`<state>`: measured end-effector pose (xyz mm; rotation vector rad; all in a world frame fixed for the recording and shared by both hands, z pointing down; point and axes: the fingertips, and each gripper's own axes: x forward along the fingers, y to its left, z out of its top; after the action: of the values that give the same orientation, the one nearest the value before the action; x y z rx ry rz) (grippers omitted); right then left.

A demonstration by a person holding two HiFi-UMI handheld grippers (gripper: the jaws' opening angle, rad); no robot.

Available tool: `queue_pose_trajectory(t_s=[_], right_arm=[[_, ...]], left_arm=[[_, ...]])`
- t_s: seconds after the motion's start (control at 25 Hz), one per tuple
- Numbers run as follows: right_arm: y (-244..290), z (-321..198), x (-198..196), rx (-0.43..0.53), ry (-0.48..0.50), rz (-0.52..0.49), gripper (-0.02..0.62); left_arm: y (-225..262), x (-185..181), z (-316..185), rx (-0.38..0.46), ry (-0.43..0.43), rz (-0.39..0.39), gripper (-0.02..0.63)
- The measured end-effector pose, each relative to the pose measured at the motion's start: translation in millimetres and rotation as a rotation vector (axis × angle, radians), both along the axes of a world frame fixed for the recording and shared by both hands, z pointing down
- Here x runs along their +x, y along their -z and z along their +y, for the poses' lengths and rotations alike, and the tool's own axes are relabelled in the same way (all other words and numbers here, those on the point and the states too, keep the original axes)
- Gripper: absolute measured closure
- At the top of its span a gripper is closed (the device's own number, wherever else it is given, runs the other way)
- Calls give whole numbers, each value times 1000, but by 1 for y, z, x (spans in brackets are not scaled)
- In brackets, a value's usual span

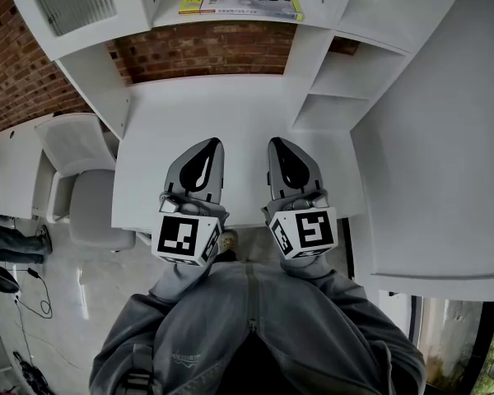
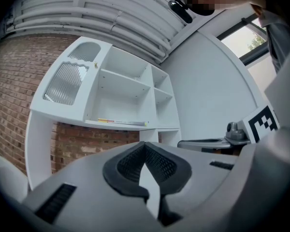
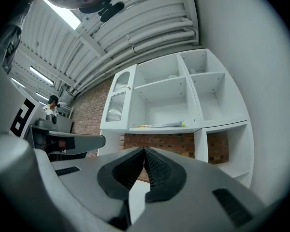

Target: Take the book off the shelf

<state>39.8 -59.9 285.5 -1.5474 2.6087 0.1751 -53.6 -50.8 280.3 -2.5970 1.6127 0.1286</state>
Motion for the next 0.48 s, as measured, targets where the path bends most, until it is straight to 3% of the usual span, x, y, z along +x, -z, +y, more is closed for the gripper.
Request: queue_pose_trajectory(t_s=[0.48], right_arm=[[7, -73, -14, 20, -47, 9, 569]], left_arm=[[6, -9, -75, 16, -63, 2, 600]])
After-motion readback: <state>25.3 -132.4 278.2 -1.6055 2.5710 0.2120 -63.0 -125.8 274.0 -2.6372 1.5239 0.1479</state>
